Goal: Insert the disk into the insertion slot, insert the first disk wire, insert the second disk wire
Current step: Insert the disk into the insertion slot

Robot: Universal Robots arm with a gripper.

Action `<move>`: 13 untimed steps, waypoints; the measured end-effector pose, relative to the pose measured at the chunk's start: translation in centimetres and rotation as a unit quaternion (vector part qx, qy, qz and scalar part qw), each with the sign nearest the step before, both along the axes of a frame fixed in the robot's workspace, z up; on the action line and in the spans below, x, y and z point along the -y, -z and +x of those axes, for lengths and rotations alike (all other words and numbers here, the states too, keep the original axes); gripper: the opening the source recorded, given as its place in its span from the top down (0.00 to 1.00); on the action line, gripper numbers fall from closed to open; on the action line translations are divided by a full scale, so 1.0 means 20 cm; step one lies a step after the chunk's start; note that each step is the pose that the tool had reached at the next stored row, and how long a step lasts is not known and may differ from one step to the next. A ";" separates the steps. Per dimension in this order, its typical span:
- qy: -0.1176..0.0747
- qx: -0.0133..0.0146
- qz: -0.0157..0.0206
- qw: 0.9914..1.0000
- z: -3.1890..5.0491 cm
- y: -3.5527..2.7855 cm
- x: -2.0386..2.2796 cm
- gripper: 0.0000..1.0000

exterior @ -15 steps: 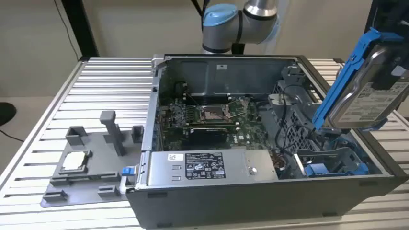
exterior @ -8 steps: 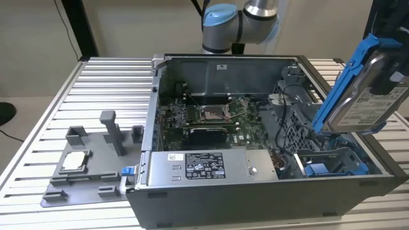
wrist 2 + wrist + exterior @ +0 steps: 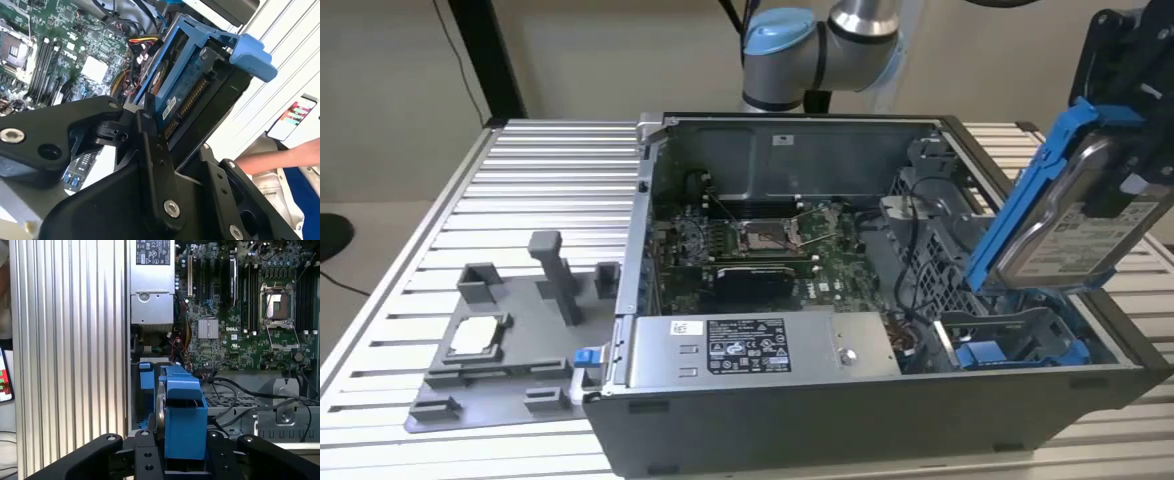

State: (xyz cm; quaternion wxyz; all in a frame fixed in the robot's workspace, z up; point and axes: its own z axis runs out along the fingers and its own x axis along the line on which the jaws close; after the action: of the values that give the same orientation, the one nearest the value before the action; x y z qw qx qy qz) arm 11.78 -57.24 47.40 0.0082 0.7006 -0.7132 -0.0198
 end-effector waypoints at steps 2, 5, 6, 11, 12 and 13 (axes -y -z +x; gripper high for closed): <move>0.000 0.000 0.002 1.000 0.000 0.018 0.017 1.00; 0.000 0.000 0.005 1.000 0.001 0.046 0.034 1.00; 0.000 0.000 0.006 1.000 0.001 0.054 0.036 1.00; 0.000 0.000 0.007 1.000 0.002 0.082 0.039 1.00; 0.000 0.000 0.007 1.000 0.002 0.082 0.039 1.00; 0.000 0.000 0.007 1.000 0.002 0.082 0.039 1.00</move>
State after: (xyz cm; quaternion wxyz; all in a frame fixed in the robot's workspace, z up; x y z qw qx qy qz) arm 11.82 -58.01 45.77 0.0035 0.7006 -0.7131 -0.0245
